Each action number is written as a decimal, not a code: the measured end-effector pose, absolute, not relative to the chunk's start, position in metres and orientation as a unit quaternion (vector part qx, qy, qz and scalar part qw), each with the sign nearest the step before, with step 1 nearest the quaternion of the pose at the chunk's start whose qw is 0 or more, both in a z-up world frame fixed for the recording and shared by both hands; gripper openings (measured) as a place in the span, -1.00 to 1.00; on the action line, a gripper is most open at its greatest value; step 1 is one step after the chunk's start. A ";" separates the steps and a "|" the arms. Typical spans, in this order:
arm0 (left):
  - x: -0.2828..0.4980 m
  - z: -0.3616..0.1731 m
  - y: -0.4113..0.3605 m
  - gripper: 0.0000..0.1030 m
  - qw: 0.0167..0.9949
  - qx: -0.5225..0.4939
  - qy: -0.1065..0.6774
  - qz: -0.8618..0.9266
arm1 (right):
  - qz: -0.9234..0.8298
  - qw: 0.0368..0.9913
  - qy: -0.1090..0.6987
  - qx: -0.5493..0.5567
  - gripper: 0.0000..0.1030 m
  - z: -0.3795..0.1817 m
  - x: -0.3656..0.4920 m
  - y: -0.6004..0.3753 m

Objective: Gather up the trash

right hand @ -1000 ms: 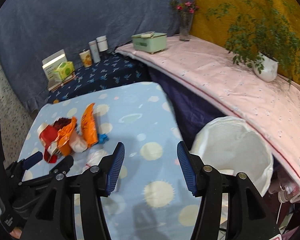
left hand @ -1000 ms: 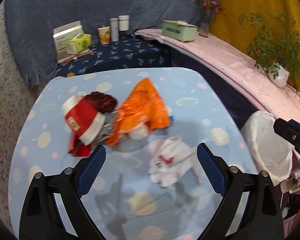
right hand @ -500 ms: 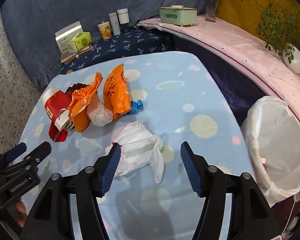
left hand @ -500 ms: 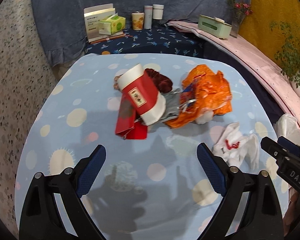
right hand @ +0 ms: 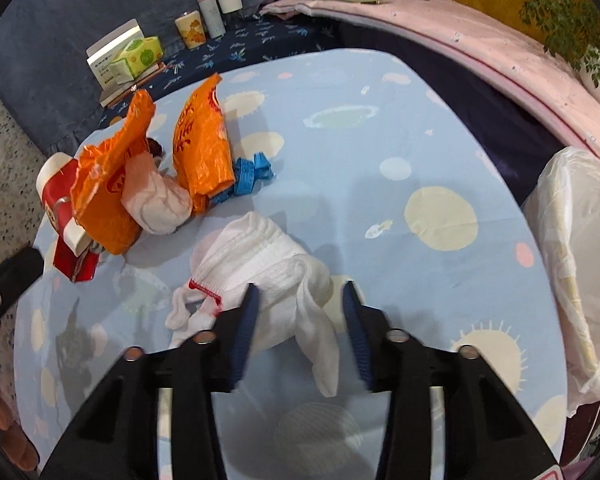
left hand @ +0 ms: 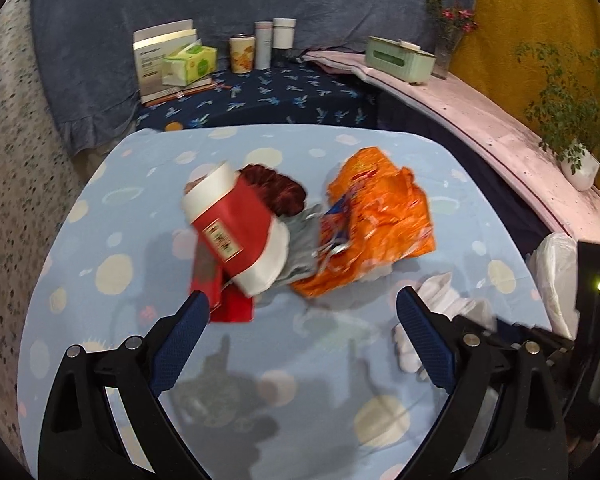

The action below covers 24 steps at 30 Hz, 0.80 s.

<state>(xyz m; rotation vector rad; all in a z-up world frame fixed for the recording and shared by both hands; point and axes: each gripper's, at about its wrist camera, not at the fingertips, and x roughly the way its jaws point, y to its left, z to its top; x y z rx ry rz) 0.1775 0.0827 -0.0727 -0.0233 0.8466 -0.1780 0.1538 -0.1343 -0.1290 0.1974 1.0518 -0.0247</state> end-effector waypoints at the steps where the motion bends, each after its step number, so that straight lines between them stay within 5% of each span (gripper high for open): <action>1: 0.181 -0.073 0.078 0.75 0.907 -0.009 0.410 -0.091 | -0.009 0.859 0.503 0.095 -0.67 -0.131 0.154 -0.134; 10: 0.216 -0.081 0.045 0.69 0.902 0.016 0.416 -0.114 | -0.002 0.863 0.494 0.107 -0.92 -0.123 0.146 -0.141; 13: 0.219 -0.084 0.040 0.32 0.897 0.019 0.423 -0.125 | -0.001 0.866 0.487 0.110 -0.92 -0.114 0.141 -0.145; 18: 0.220 -0.085 0.035 -0.66 0.888 0.017 0.439 -0.138 | 0.001 0.873 0.474 0.116 -0.92 -0.098 0.136 -0.151; 20: 0.219 -0.082 0.036 -0.84 0.887 0.010 0.440 -0.139 | 0.003 0.877 0.467 0.117 -0.92 -0.089 0.134 -0.152; 24: 0.213 -0.069 0.041 -0.88 0.890 -0.006 0.434 -0.143 | 0.006 0.887 0.446 0.120 -0.93 -0.065 0.127 -0.154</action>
